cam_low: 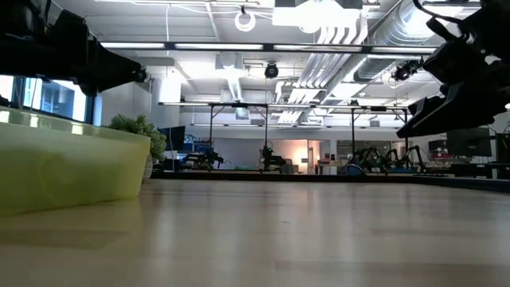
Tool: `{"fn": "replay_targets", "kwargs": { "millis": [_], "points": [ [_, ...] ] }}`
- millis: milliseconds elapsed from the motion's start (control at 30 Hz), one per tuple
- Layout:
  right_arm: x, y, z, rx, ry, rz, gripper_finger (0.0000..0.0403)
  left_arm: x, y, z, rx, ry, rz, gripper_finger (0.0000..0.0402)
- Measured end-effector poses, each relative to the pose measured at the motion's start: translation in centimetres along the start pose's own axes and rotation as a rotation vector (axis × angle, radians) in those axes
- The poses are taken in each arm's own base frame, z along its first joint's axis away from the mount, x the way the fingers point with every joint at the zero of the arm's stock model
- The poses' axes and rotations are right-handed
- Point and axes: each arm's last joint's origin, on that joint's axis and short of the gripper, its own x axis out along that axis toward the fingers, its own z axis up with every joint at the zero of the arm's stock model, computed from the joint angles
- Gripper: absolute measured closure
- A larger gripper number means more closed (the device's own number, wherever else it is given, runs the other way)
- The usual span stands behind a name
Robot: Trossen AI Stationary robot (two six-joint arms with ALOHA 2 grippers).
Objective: Roll microfiber towels into tight, uniform cylinder then place into a basket
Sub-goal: Return to Home Position
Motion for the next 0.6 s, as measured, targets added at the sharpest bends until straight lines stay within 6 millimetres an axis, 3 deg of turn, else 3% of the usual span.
{"fn": "replay_targets", "kwargs": {
  "millis": [600],
  "points": [
    [-3.8, -0.4, 1.9, 0.046, -0.330, 0.023, 0.0229, 0.0, 0.0, 0.0, 0.000, 0.000, 0.000, 0.0147]
  ]
}}
